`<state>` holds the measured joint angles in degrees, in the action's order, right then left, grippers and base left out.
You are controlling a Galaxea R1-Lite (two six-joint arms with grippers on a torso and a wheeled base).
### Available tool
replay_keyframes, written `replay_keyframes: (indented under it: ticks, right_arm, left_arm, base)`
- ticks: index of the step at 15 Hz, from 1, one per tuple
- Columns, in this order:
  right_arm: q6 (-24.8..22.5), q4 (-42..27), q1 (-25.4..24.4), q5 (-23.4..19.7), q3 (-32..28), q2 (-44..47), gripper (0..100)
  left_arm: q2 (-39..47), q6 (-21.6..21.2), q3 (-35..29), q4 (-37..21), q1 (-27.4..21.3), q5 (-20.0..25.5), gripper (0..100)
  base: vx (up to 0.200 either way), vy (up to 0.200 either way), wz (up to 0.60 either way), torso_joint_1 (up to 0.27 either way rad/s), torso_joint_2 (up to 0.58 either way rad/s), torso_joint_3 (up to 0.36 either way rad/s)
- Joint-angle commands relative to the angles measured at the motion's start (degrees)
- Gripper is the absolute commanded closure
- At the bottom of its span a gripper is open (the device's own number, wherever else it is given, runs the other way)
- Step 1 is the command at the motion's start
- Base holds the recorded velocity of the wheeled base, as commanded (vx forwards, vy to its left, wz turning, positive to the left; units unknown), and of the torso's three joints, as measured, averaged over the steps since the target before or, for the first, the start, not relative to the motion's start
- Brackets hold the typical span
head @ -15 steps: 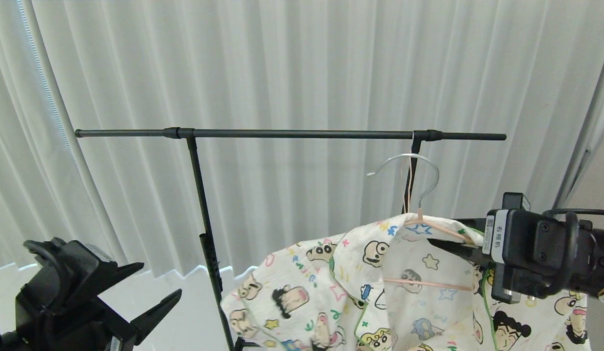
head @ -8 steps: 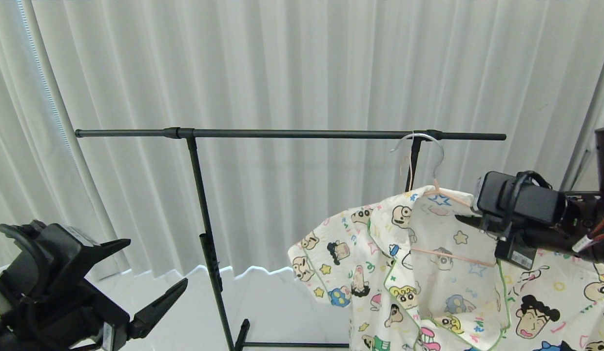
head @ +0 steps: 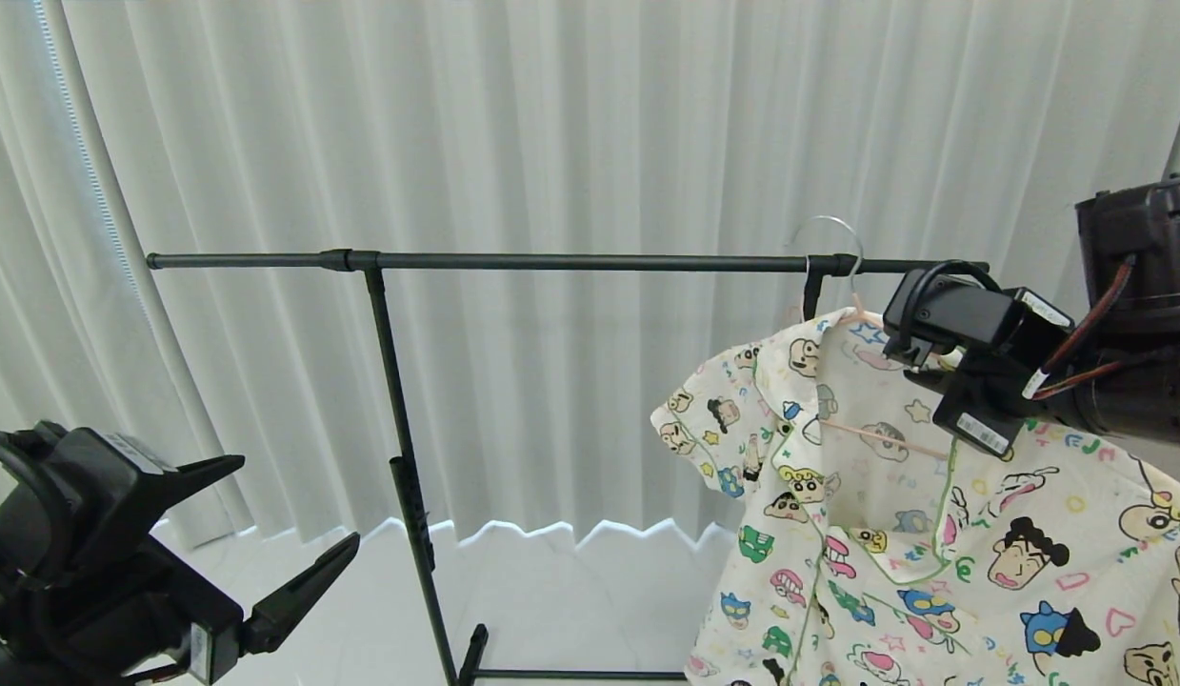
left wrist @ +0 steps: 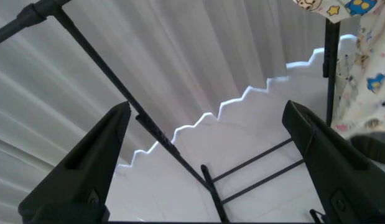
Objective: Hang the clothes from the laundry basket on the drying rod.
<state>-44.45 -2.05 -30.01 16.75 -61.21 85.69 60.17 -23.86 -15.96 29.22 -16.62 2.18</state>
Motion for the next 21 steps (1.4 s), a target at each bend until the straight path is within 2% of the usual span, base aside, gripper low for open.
replay_keyframes:
  ticks: [1, 6, 9, 16, 21]
  right_arm:
    - [0.06, 0.03, -0.13, 0.04, -0.31, 0.97, 100]
    - [1.12, 0.03, -0.31, 0.04, -0.31, 0.88, 100]
    - [1.12, 0.03, -0.4, 0.04, -0.4, 0.88, 100]
    - [1.2, 0.03, -0.75, 0.04, -0.31, 0.45, 100]
    - [1.82, 0.03, -0.84, 0.04, -0.31, 0.45, 100]
  left_arm:
    - [0.03, 0.04, 0.05, 0.05, 0.0, 0.02, 0]
    - [0.03, -0.05, 0.05, 0.05, 0.0, 0.02, 0]
    - [0.03, -0.05, 0.31, 0.05, -0.08, 0.02, 0]
    - [0.38, -0.4, -0.04, 0.05, 0.0, -0.16, 0]
    - [0.47, -0.4, -0.04, 0.05, 0.0, -0.86, 0]
  base:
    - [0.2, 0.0, 0.0, -0.012, -0.01, -0.002]
    - [0.2, 0.0, 0.0, 0.002, 0.0, -0.002]
    - [0.2, 0.2, 0.0, 0.007, 0.0, 0.004]
    - [0.0, 0.0, 0.0, 0.0, 0.0, 0.0]
    - [0.0, 0.2, 0.0, -0.001, 0.0, 0.002]
